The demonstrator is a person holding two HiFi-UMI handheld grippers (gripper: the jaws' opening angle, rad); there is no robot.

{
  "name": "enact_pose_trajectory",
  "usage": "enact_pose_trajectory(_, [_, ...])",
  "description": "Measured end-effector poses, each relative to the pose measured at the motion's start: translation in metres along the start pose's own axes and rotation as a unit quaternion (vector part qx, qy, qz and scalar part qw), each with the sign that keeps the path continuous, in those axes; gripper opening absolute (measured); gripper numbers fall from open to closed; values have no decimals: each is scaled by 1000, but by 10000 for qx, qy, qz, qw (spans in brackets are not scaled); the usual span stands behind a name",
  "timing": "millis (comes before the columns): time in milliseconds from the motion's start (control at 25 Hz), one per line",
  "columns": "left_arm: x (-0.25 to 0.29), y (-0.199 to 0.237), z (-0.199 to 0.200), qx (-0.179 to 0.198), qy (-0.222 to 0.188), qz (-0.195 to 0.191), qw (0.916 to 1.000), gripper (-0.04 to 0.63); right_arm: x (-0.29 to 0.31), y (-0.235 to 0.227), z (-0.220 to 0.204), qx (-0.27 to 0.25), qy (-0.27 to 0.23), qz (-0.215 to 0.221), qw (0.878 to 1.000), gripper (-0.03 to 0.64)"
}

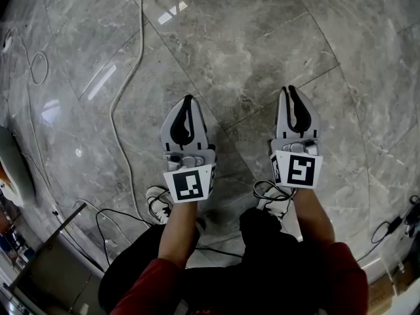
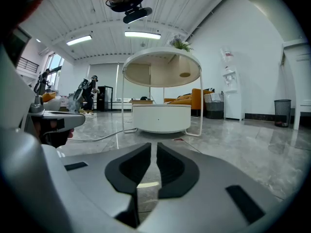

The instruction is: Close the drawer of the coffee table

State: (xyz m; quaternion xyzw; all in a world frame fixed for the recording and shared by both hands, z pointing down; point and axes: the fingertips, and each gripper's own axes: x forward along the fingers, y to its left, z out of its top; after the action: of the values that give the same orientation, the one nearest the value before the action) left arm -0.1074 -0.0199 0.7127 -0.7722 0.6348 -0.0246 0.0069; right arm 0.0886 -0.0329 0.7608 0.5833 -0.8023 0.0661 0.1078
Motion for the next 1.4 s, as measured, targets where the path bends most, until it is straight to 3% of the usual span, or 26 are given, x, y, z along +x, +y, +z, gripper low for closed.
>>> enact_pose_trajectory(160, [0, -1, 1, -49, 19, -22, 10000, 12, -1, 2, 5, 19, -73, 62, 10000, 24])
enact_pose_trajectory(360, [-5, -2, -3, 196, 99, -194, 9996, 12, -1, 1, 9, 53, -119, 81, 9999, 22])
enact_pose_trajectory(560, [-1, 0, 5, 186, 32, -236, 9995, 12, 1, 5, 15, 43, -106, 149, 9998, 22])
enact_pose_trajectory(760, [9, 6, 48, 281, -123, -407, 9987, 12, 2, 1, 67, 84, -343, 10, 9994, 22])
enact_pose_trajectory(960, [23, 25, 139, 408, 68, -718, 9966, 12, -19, -6, 173, 531, -398, -231, 9975, 21])
enact_pose_trajectory(1080, [24, 22, 225, 634, 70, -945, 9935, 12, -40, 1, 254, 510, -334, -145, 9980, 21])
enact_pose_trajectory(1240, [7, 15, 352, 571, 183, -1164, 9914, 12, -78, -8, 370, 426, -288, -292, 9982, 22])
enact_pose_trajectory(1400, [-20, 40, 477, 364, 386, -829, 9951, 12, -105, 4, 477, 617, -125, -204, 9978, 22])
